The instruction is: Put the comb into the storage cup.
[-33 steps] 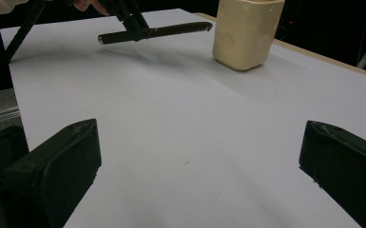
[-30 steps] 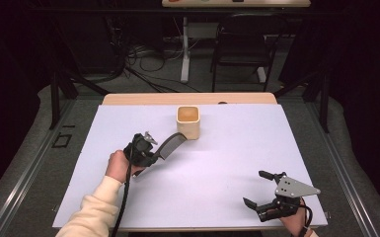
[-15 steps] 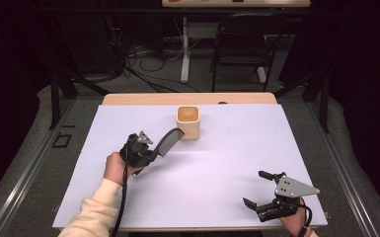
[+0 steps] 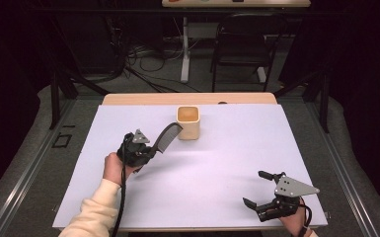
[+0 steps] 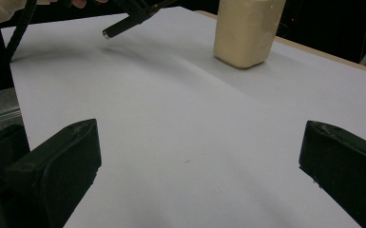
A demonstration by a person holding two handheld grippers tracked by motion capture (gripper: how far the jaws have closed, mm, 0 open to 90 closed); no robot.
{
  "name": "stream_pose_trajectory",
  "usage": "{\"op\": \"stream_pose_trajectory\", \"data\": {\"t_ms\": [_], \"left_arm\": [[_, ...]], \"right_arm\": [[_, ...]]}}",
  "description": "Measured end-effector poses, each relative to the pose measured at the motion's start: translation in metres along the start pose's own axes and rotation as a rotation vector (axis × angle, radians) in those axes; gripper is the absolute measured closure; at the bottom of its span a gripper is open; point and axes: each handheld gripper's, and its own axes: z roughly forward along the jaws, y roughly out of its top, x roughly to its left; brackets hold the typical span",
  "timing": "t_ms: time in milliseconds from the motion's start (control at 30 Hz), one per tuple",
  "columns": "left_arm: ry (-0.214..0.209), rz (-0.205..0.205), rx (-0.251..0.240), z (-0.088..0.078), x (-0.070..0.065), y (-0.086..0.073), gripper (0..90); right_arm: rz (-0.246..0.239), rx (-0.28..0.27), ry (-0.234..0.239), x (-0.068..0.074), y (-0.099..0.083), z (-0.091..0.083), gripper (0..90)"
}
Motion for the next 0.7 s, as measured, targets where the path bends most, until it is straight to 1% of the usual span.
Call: {"op": "stream_pose_trajectory", "data": {"t_ms": [67, 267, 300, 533, 600, 700], "left_arm": [[-0.006, -0.010, -0.015, 0.0004, 0.0000, -0.0002, 72.4], [-0.007, -0.013, -0.041, -0.0008, -0.0006, 0.0001, 72.4], [-0.006, -0.017, -0.048, -0.0008, -0.0007, 0.0000, 72.4], [0.000, -0.034, -0.086, -0.0006, -0.0010, -0.0001, 72.4], [0.002, -0.037, -0.097, -0.0005, -0.0015, 0.0001, 72.4], [0.004, -0.039, -0.108, -0.0015, -0.0014, 0.0007, 72.4]], "right_arm": [[0.001, 0.000, -0.001, -0.0004, -0.0001, -0.0001, 0.0], [0.003, -0.005, -0.003, -0.0010, -0.0001, -0.0004, 0.0], [0.009, 0.001, -0.003, -0.0008, -0.0003, -0.0003, 0.0], [0.004, 0.002, -0.002, -0.0012, -0.0005, -0.0003, 0.0], [0.001, -0.007, -0.003, -0.0016, -0.0002, -0.0008, 0.0], [0.010, 0.000, 0.001, -0.0013, -0.0007, -0.0010, 0.0]]}}
